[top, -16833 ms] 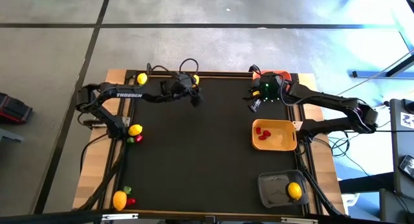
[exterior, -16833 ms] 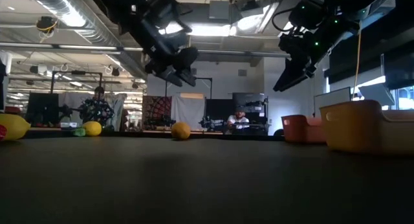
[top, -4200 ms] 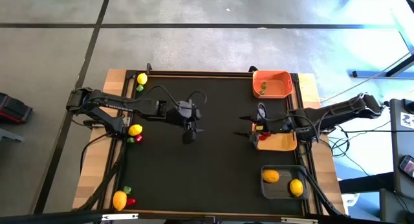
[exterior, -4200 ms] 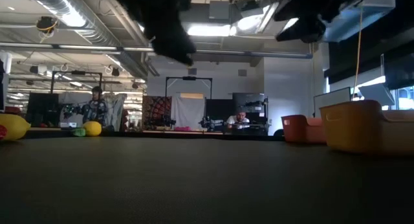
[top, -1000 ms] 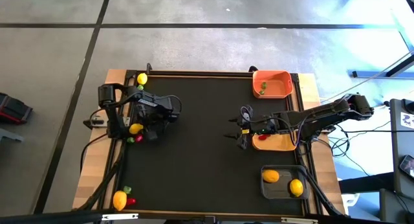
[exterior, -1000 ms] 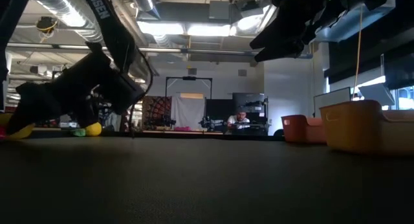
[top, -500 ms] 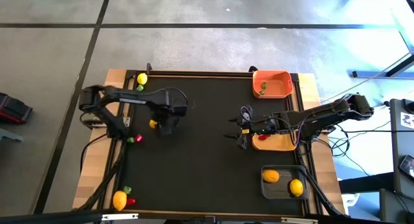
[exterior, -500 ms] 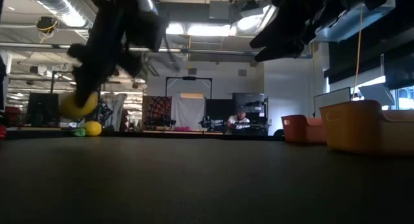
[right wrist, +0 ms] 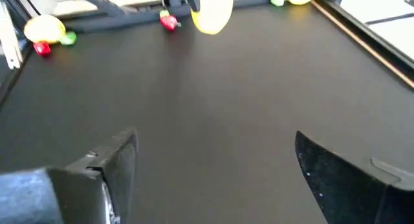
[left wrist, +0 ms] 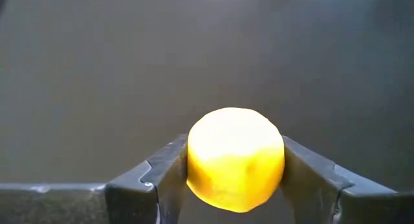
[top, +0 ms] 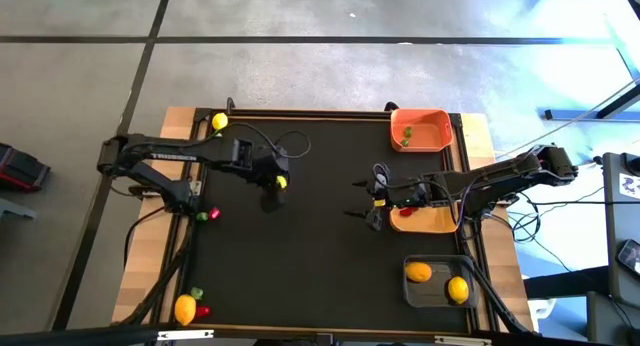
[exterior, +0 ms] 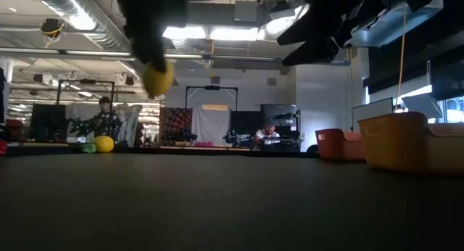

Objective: Sort produce into baskets
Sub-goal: Put the center yellow lemon into the black bin

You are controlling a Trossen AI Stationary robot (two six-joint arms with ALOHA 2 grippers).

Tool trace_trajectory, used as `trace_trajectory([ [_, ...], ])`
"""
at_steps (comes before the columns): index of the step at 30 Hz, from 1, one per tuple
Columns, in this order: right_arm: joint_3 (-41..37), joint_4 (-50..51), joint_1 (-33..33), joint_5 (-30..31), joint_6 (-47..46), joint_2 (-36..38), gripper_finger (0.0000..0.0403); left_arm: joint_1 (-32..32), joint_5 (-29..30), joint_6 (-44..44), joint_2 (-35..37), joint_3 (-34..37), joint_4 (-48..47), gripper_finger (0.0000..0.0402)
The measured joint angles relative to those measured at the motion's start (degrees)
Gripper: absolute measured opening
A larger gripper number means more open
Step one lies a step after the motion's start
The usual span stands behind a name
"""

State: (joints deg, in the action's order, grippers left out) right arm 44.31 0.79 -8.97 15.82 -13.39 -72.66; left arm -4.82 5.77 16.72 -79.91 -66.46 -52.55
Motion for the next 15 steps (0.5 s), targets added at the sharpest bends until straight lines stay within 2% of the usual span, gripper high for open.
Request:
trace_trajectory([
  [15,0.0,-8.3,0.0,-0.1,0.7,-1.9,0.0304,5.6,-0.9,-8.1,0.0,0.0,29.7,0.0205],
])
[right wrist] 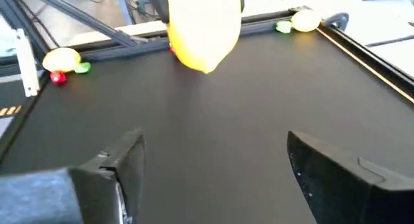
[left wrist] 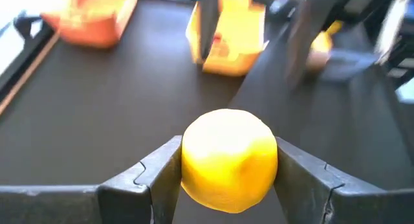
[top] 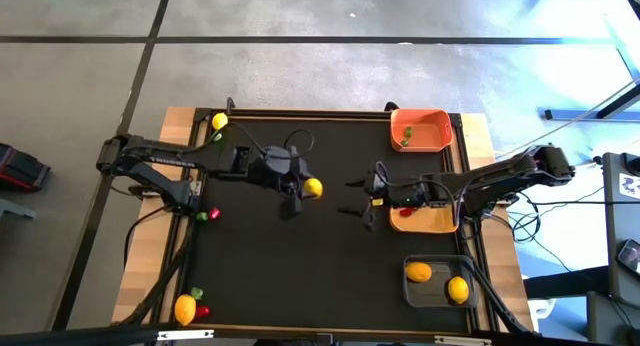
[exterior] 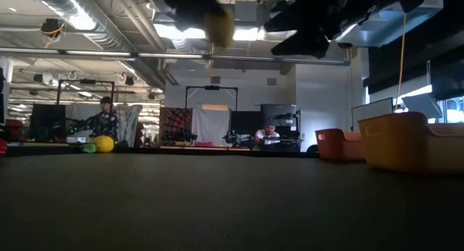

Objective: Sort produce into baskets
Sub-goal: Put the center yellow lemon into the black bin

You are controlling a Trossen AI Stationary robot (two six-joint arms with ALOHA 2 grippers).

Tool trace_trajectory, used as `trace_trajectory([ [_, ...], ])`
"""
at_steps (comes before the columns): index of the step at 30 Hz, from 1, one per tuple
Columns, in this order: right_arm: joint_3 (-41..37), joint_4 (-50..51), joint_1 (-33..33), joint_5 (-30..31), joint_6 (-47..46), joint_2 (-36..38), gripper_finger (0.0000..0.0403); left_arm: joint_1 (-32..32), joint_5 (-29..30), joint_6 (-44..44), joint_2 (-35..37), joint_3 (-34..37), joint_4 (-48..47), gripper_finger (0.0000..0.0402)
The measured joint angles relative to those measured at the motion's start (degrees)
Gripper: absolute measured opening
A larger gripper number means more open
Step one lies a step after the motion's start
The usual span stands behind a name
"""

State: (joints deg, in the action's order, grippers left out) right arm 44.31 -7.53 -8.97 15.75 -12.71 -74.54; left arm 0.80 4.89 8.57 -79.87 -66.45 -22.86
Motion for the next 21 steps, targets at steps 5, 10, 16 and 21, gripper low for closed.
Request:
trace_trajectory([
  [5,0.0,-7.0,0.0,-2.0,2.7,-2.9,0.0293,1.1,-0.1,-1.2,-0.5,0.0,8.8,0.0205],
  [10,0.0,-13.6,0.0,-3.3,4.4,-4.9,0.0274,1.7,-0.1,-1.5,-1.3,0.0,12.7,0.0205],
  [16,0.0,-19.1,0.0,-3.3,7.2,-5.2,0.0234,2.3,-0.3,-1.5,-1.8,0.1,14.3,0.0205],
  [21,0.0,-21.4,0.0,-3.3,8.8,-5.2,0.0192,2.2,-0.3,-1.4,-1.8,0.1,15.2,0.0205],
])
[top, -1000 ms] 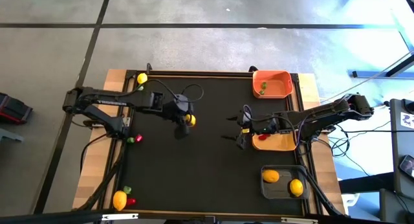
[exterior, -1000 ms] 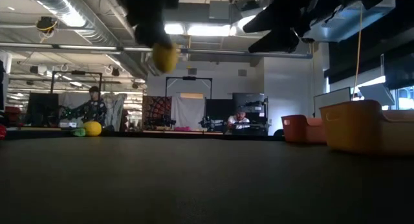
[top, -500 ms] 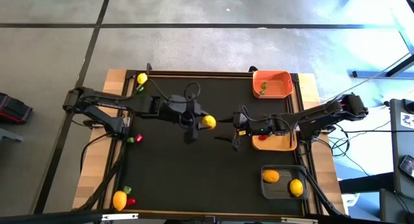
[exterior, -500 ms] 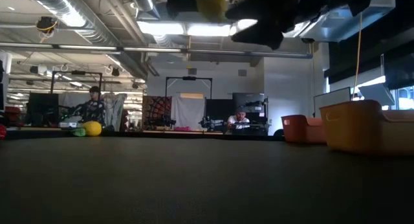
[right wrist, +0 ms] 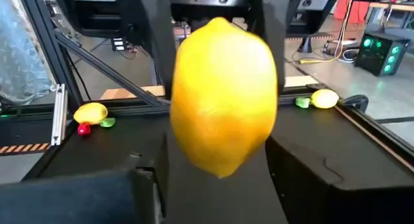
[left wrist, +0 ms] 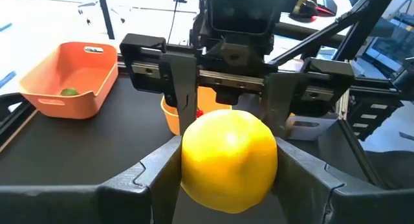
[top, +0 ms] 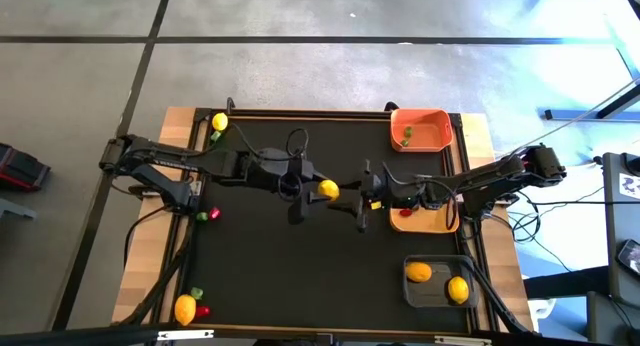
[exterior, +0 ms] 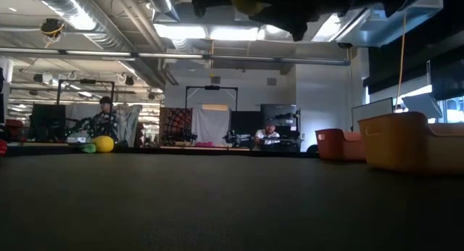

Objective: Sort produce into baskets
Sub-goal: Put the center yellow lemon into the black bin

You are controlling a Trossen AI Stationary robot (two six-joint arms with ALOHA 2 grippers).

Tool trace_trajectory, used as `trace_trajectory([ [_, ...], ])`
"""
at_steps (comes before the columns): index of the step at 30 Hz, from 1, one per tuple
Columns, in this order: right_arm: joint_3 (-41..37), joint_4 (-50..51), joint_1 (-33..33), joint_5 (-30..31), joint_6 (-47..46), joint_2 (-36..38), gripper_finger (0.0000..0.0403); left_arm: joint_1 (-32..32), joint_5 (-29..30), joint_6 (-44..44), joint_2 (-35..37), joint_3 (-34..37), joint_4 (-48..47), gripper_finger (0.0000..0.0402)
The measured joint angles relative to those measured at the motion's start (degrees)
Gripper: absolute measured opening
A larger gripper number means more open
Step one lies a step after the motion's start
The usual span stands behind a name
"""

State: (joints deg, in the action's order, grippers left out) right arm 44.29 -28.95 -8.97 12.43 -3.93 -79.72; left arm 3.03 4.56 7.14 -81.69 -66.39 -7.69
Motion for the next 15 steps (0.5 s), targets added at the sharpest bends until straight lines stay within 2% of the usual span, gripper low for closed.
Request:
trace_trajectory([
  [10,0.0,-0.9,0.0,-0.8,2.4,0.0,0.0086,0.0,-0.2,0.0,0.1,0.0,-0.2,0.0208],
  [15,0.0,-0.9,0.0,-0.9,3.1,0.0,0.0073,0.0,-0.2,-0.6,0.1,0.0,-0.2,0.0234],
])
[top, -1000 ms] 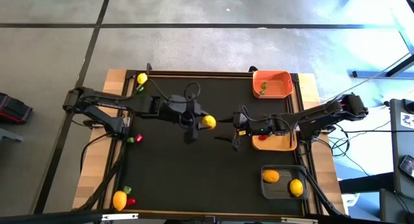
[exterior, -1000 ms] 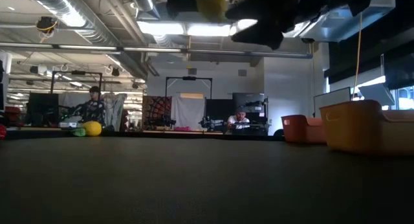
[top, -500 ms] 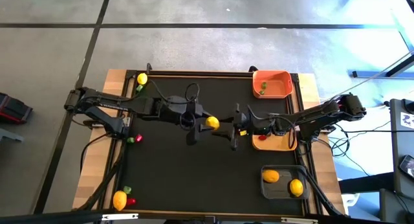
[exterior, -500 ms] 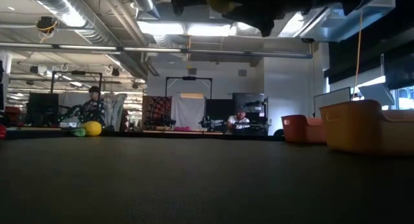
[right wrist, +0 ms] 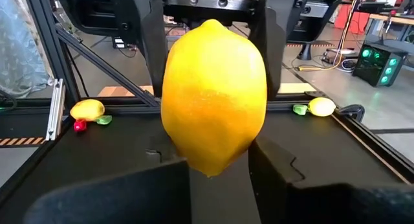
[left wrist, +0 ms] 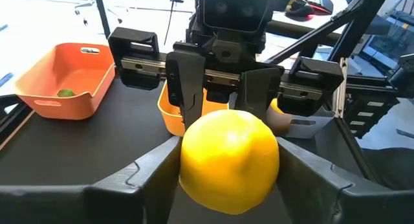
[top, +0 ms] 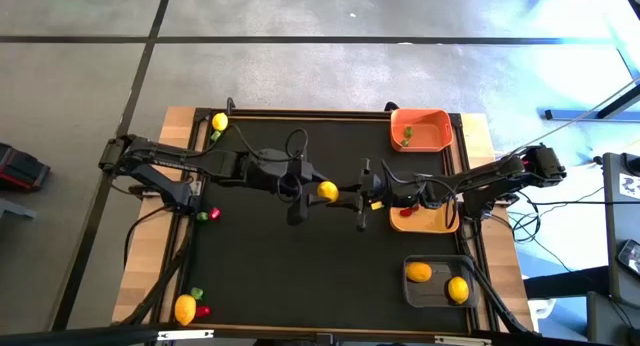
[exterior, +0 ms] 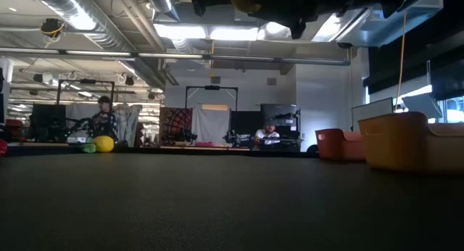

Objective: Sort produce into baskets
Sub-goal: Put the center yellow lemon into the black bin

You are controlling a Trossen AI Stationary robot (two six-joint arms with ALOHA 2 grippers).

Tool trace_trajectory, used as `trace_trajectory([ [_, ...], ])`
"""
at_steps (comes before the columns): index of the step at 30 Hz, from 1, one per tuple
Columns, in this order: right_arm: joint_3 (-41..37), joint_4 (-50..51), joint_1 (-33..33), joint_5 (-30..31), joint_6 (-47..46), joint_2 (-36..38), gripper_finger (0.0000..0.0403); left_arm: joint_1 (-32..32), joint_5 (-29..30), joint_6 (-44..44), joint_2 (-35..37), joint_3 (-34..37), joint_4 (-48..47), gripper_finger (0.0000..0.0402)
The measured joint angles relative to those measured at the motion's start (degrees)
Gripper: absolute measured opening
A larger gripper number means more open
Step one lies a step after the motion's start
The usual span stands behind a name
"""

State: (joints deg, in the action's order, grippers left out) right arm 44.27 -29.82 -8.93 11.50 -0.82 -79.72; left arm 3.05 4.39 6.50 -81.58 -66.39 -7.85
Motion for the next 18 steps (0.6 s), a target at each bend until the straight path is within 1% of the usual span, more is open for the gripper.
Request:
trace_trajectory([
  [4,0.0,0.1,0.0,-0.1,2.0,0.2,0.0075,0.0,0.1,-0.4,0.2,0.0,-0.3,0.0270],
  [7,0.1,3.5,-0.1,-0.3,2.6,1.9,0.0075,0.3,0.4,-0.7,1.2,0.0,-1.9,0.0285],
  [13,0.1,18.3,-2.4,-0.5,1.9,9.3,0.0075,0.3,0.6,-0.6,3.7,0.0,-8.3,0.0286],
  [18,0.1,32.9,-6.9,-0.5,-4.1,16.1,0.0075,0.3,0.5,-0.2,4.3,0.0,-11.4,0.0286],
])
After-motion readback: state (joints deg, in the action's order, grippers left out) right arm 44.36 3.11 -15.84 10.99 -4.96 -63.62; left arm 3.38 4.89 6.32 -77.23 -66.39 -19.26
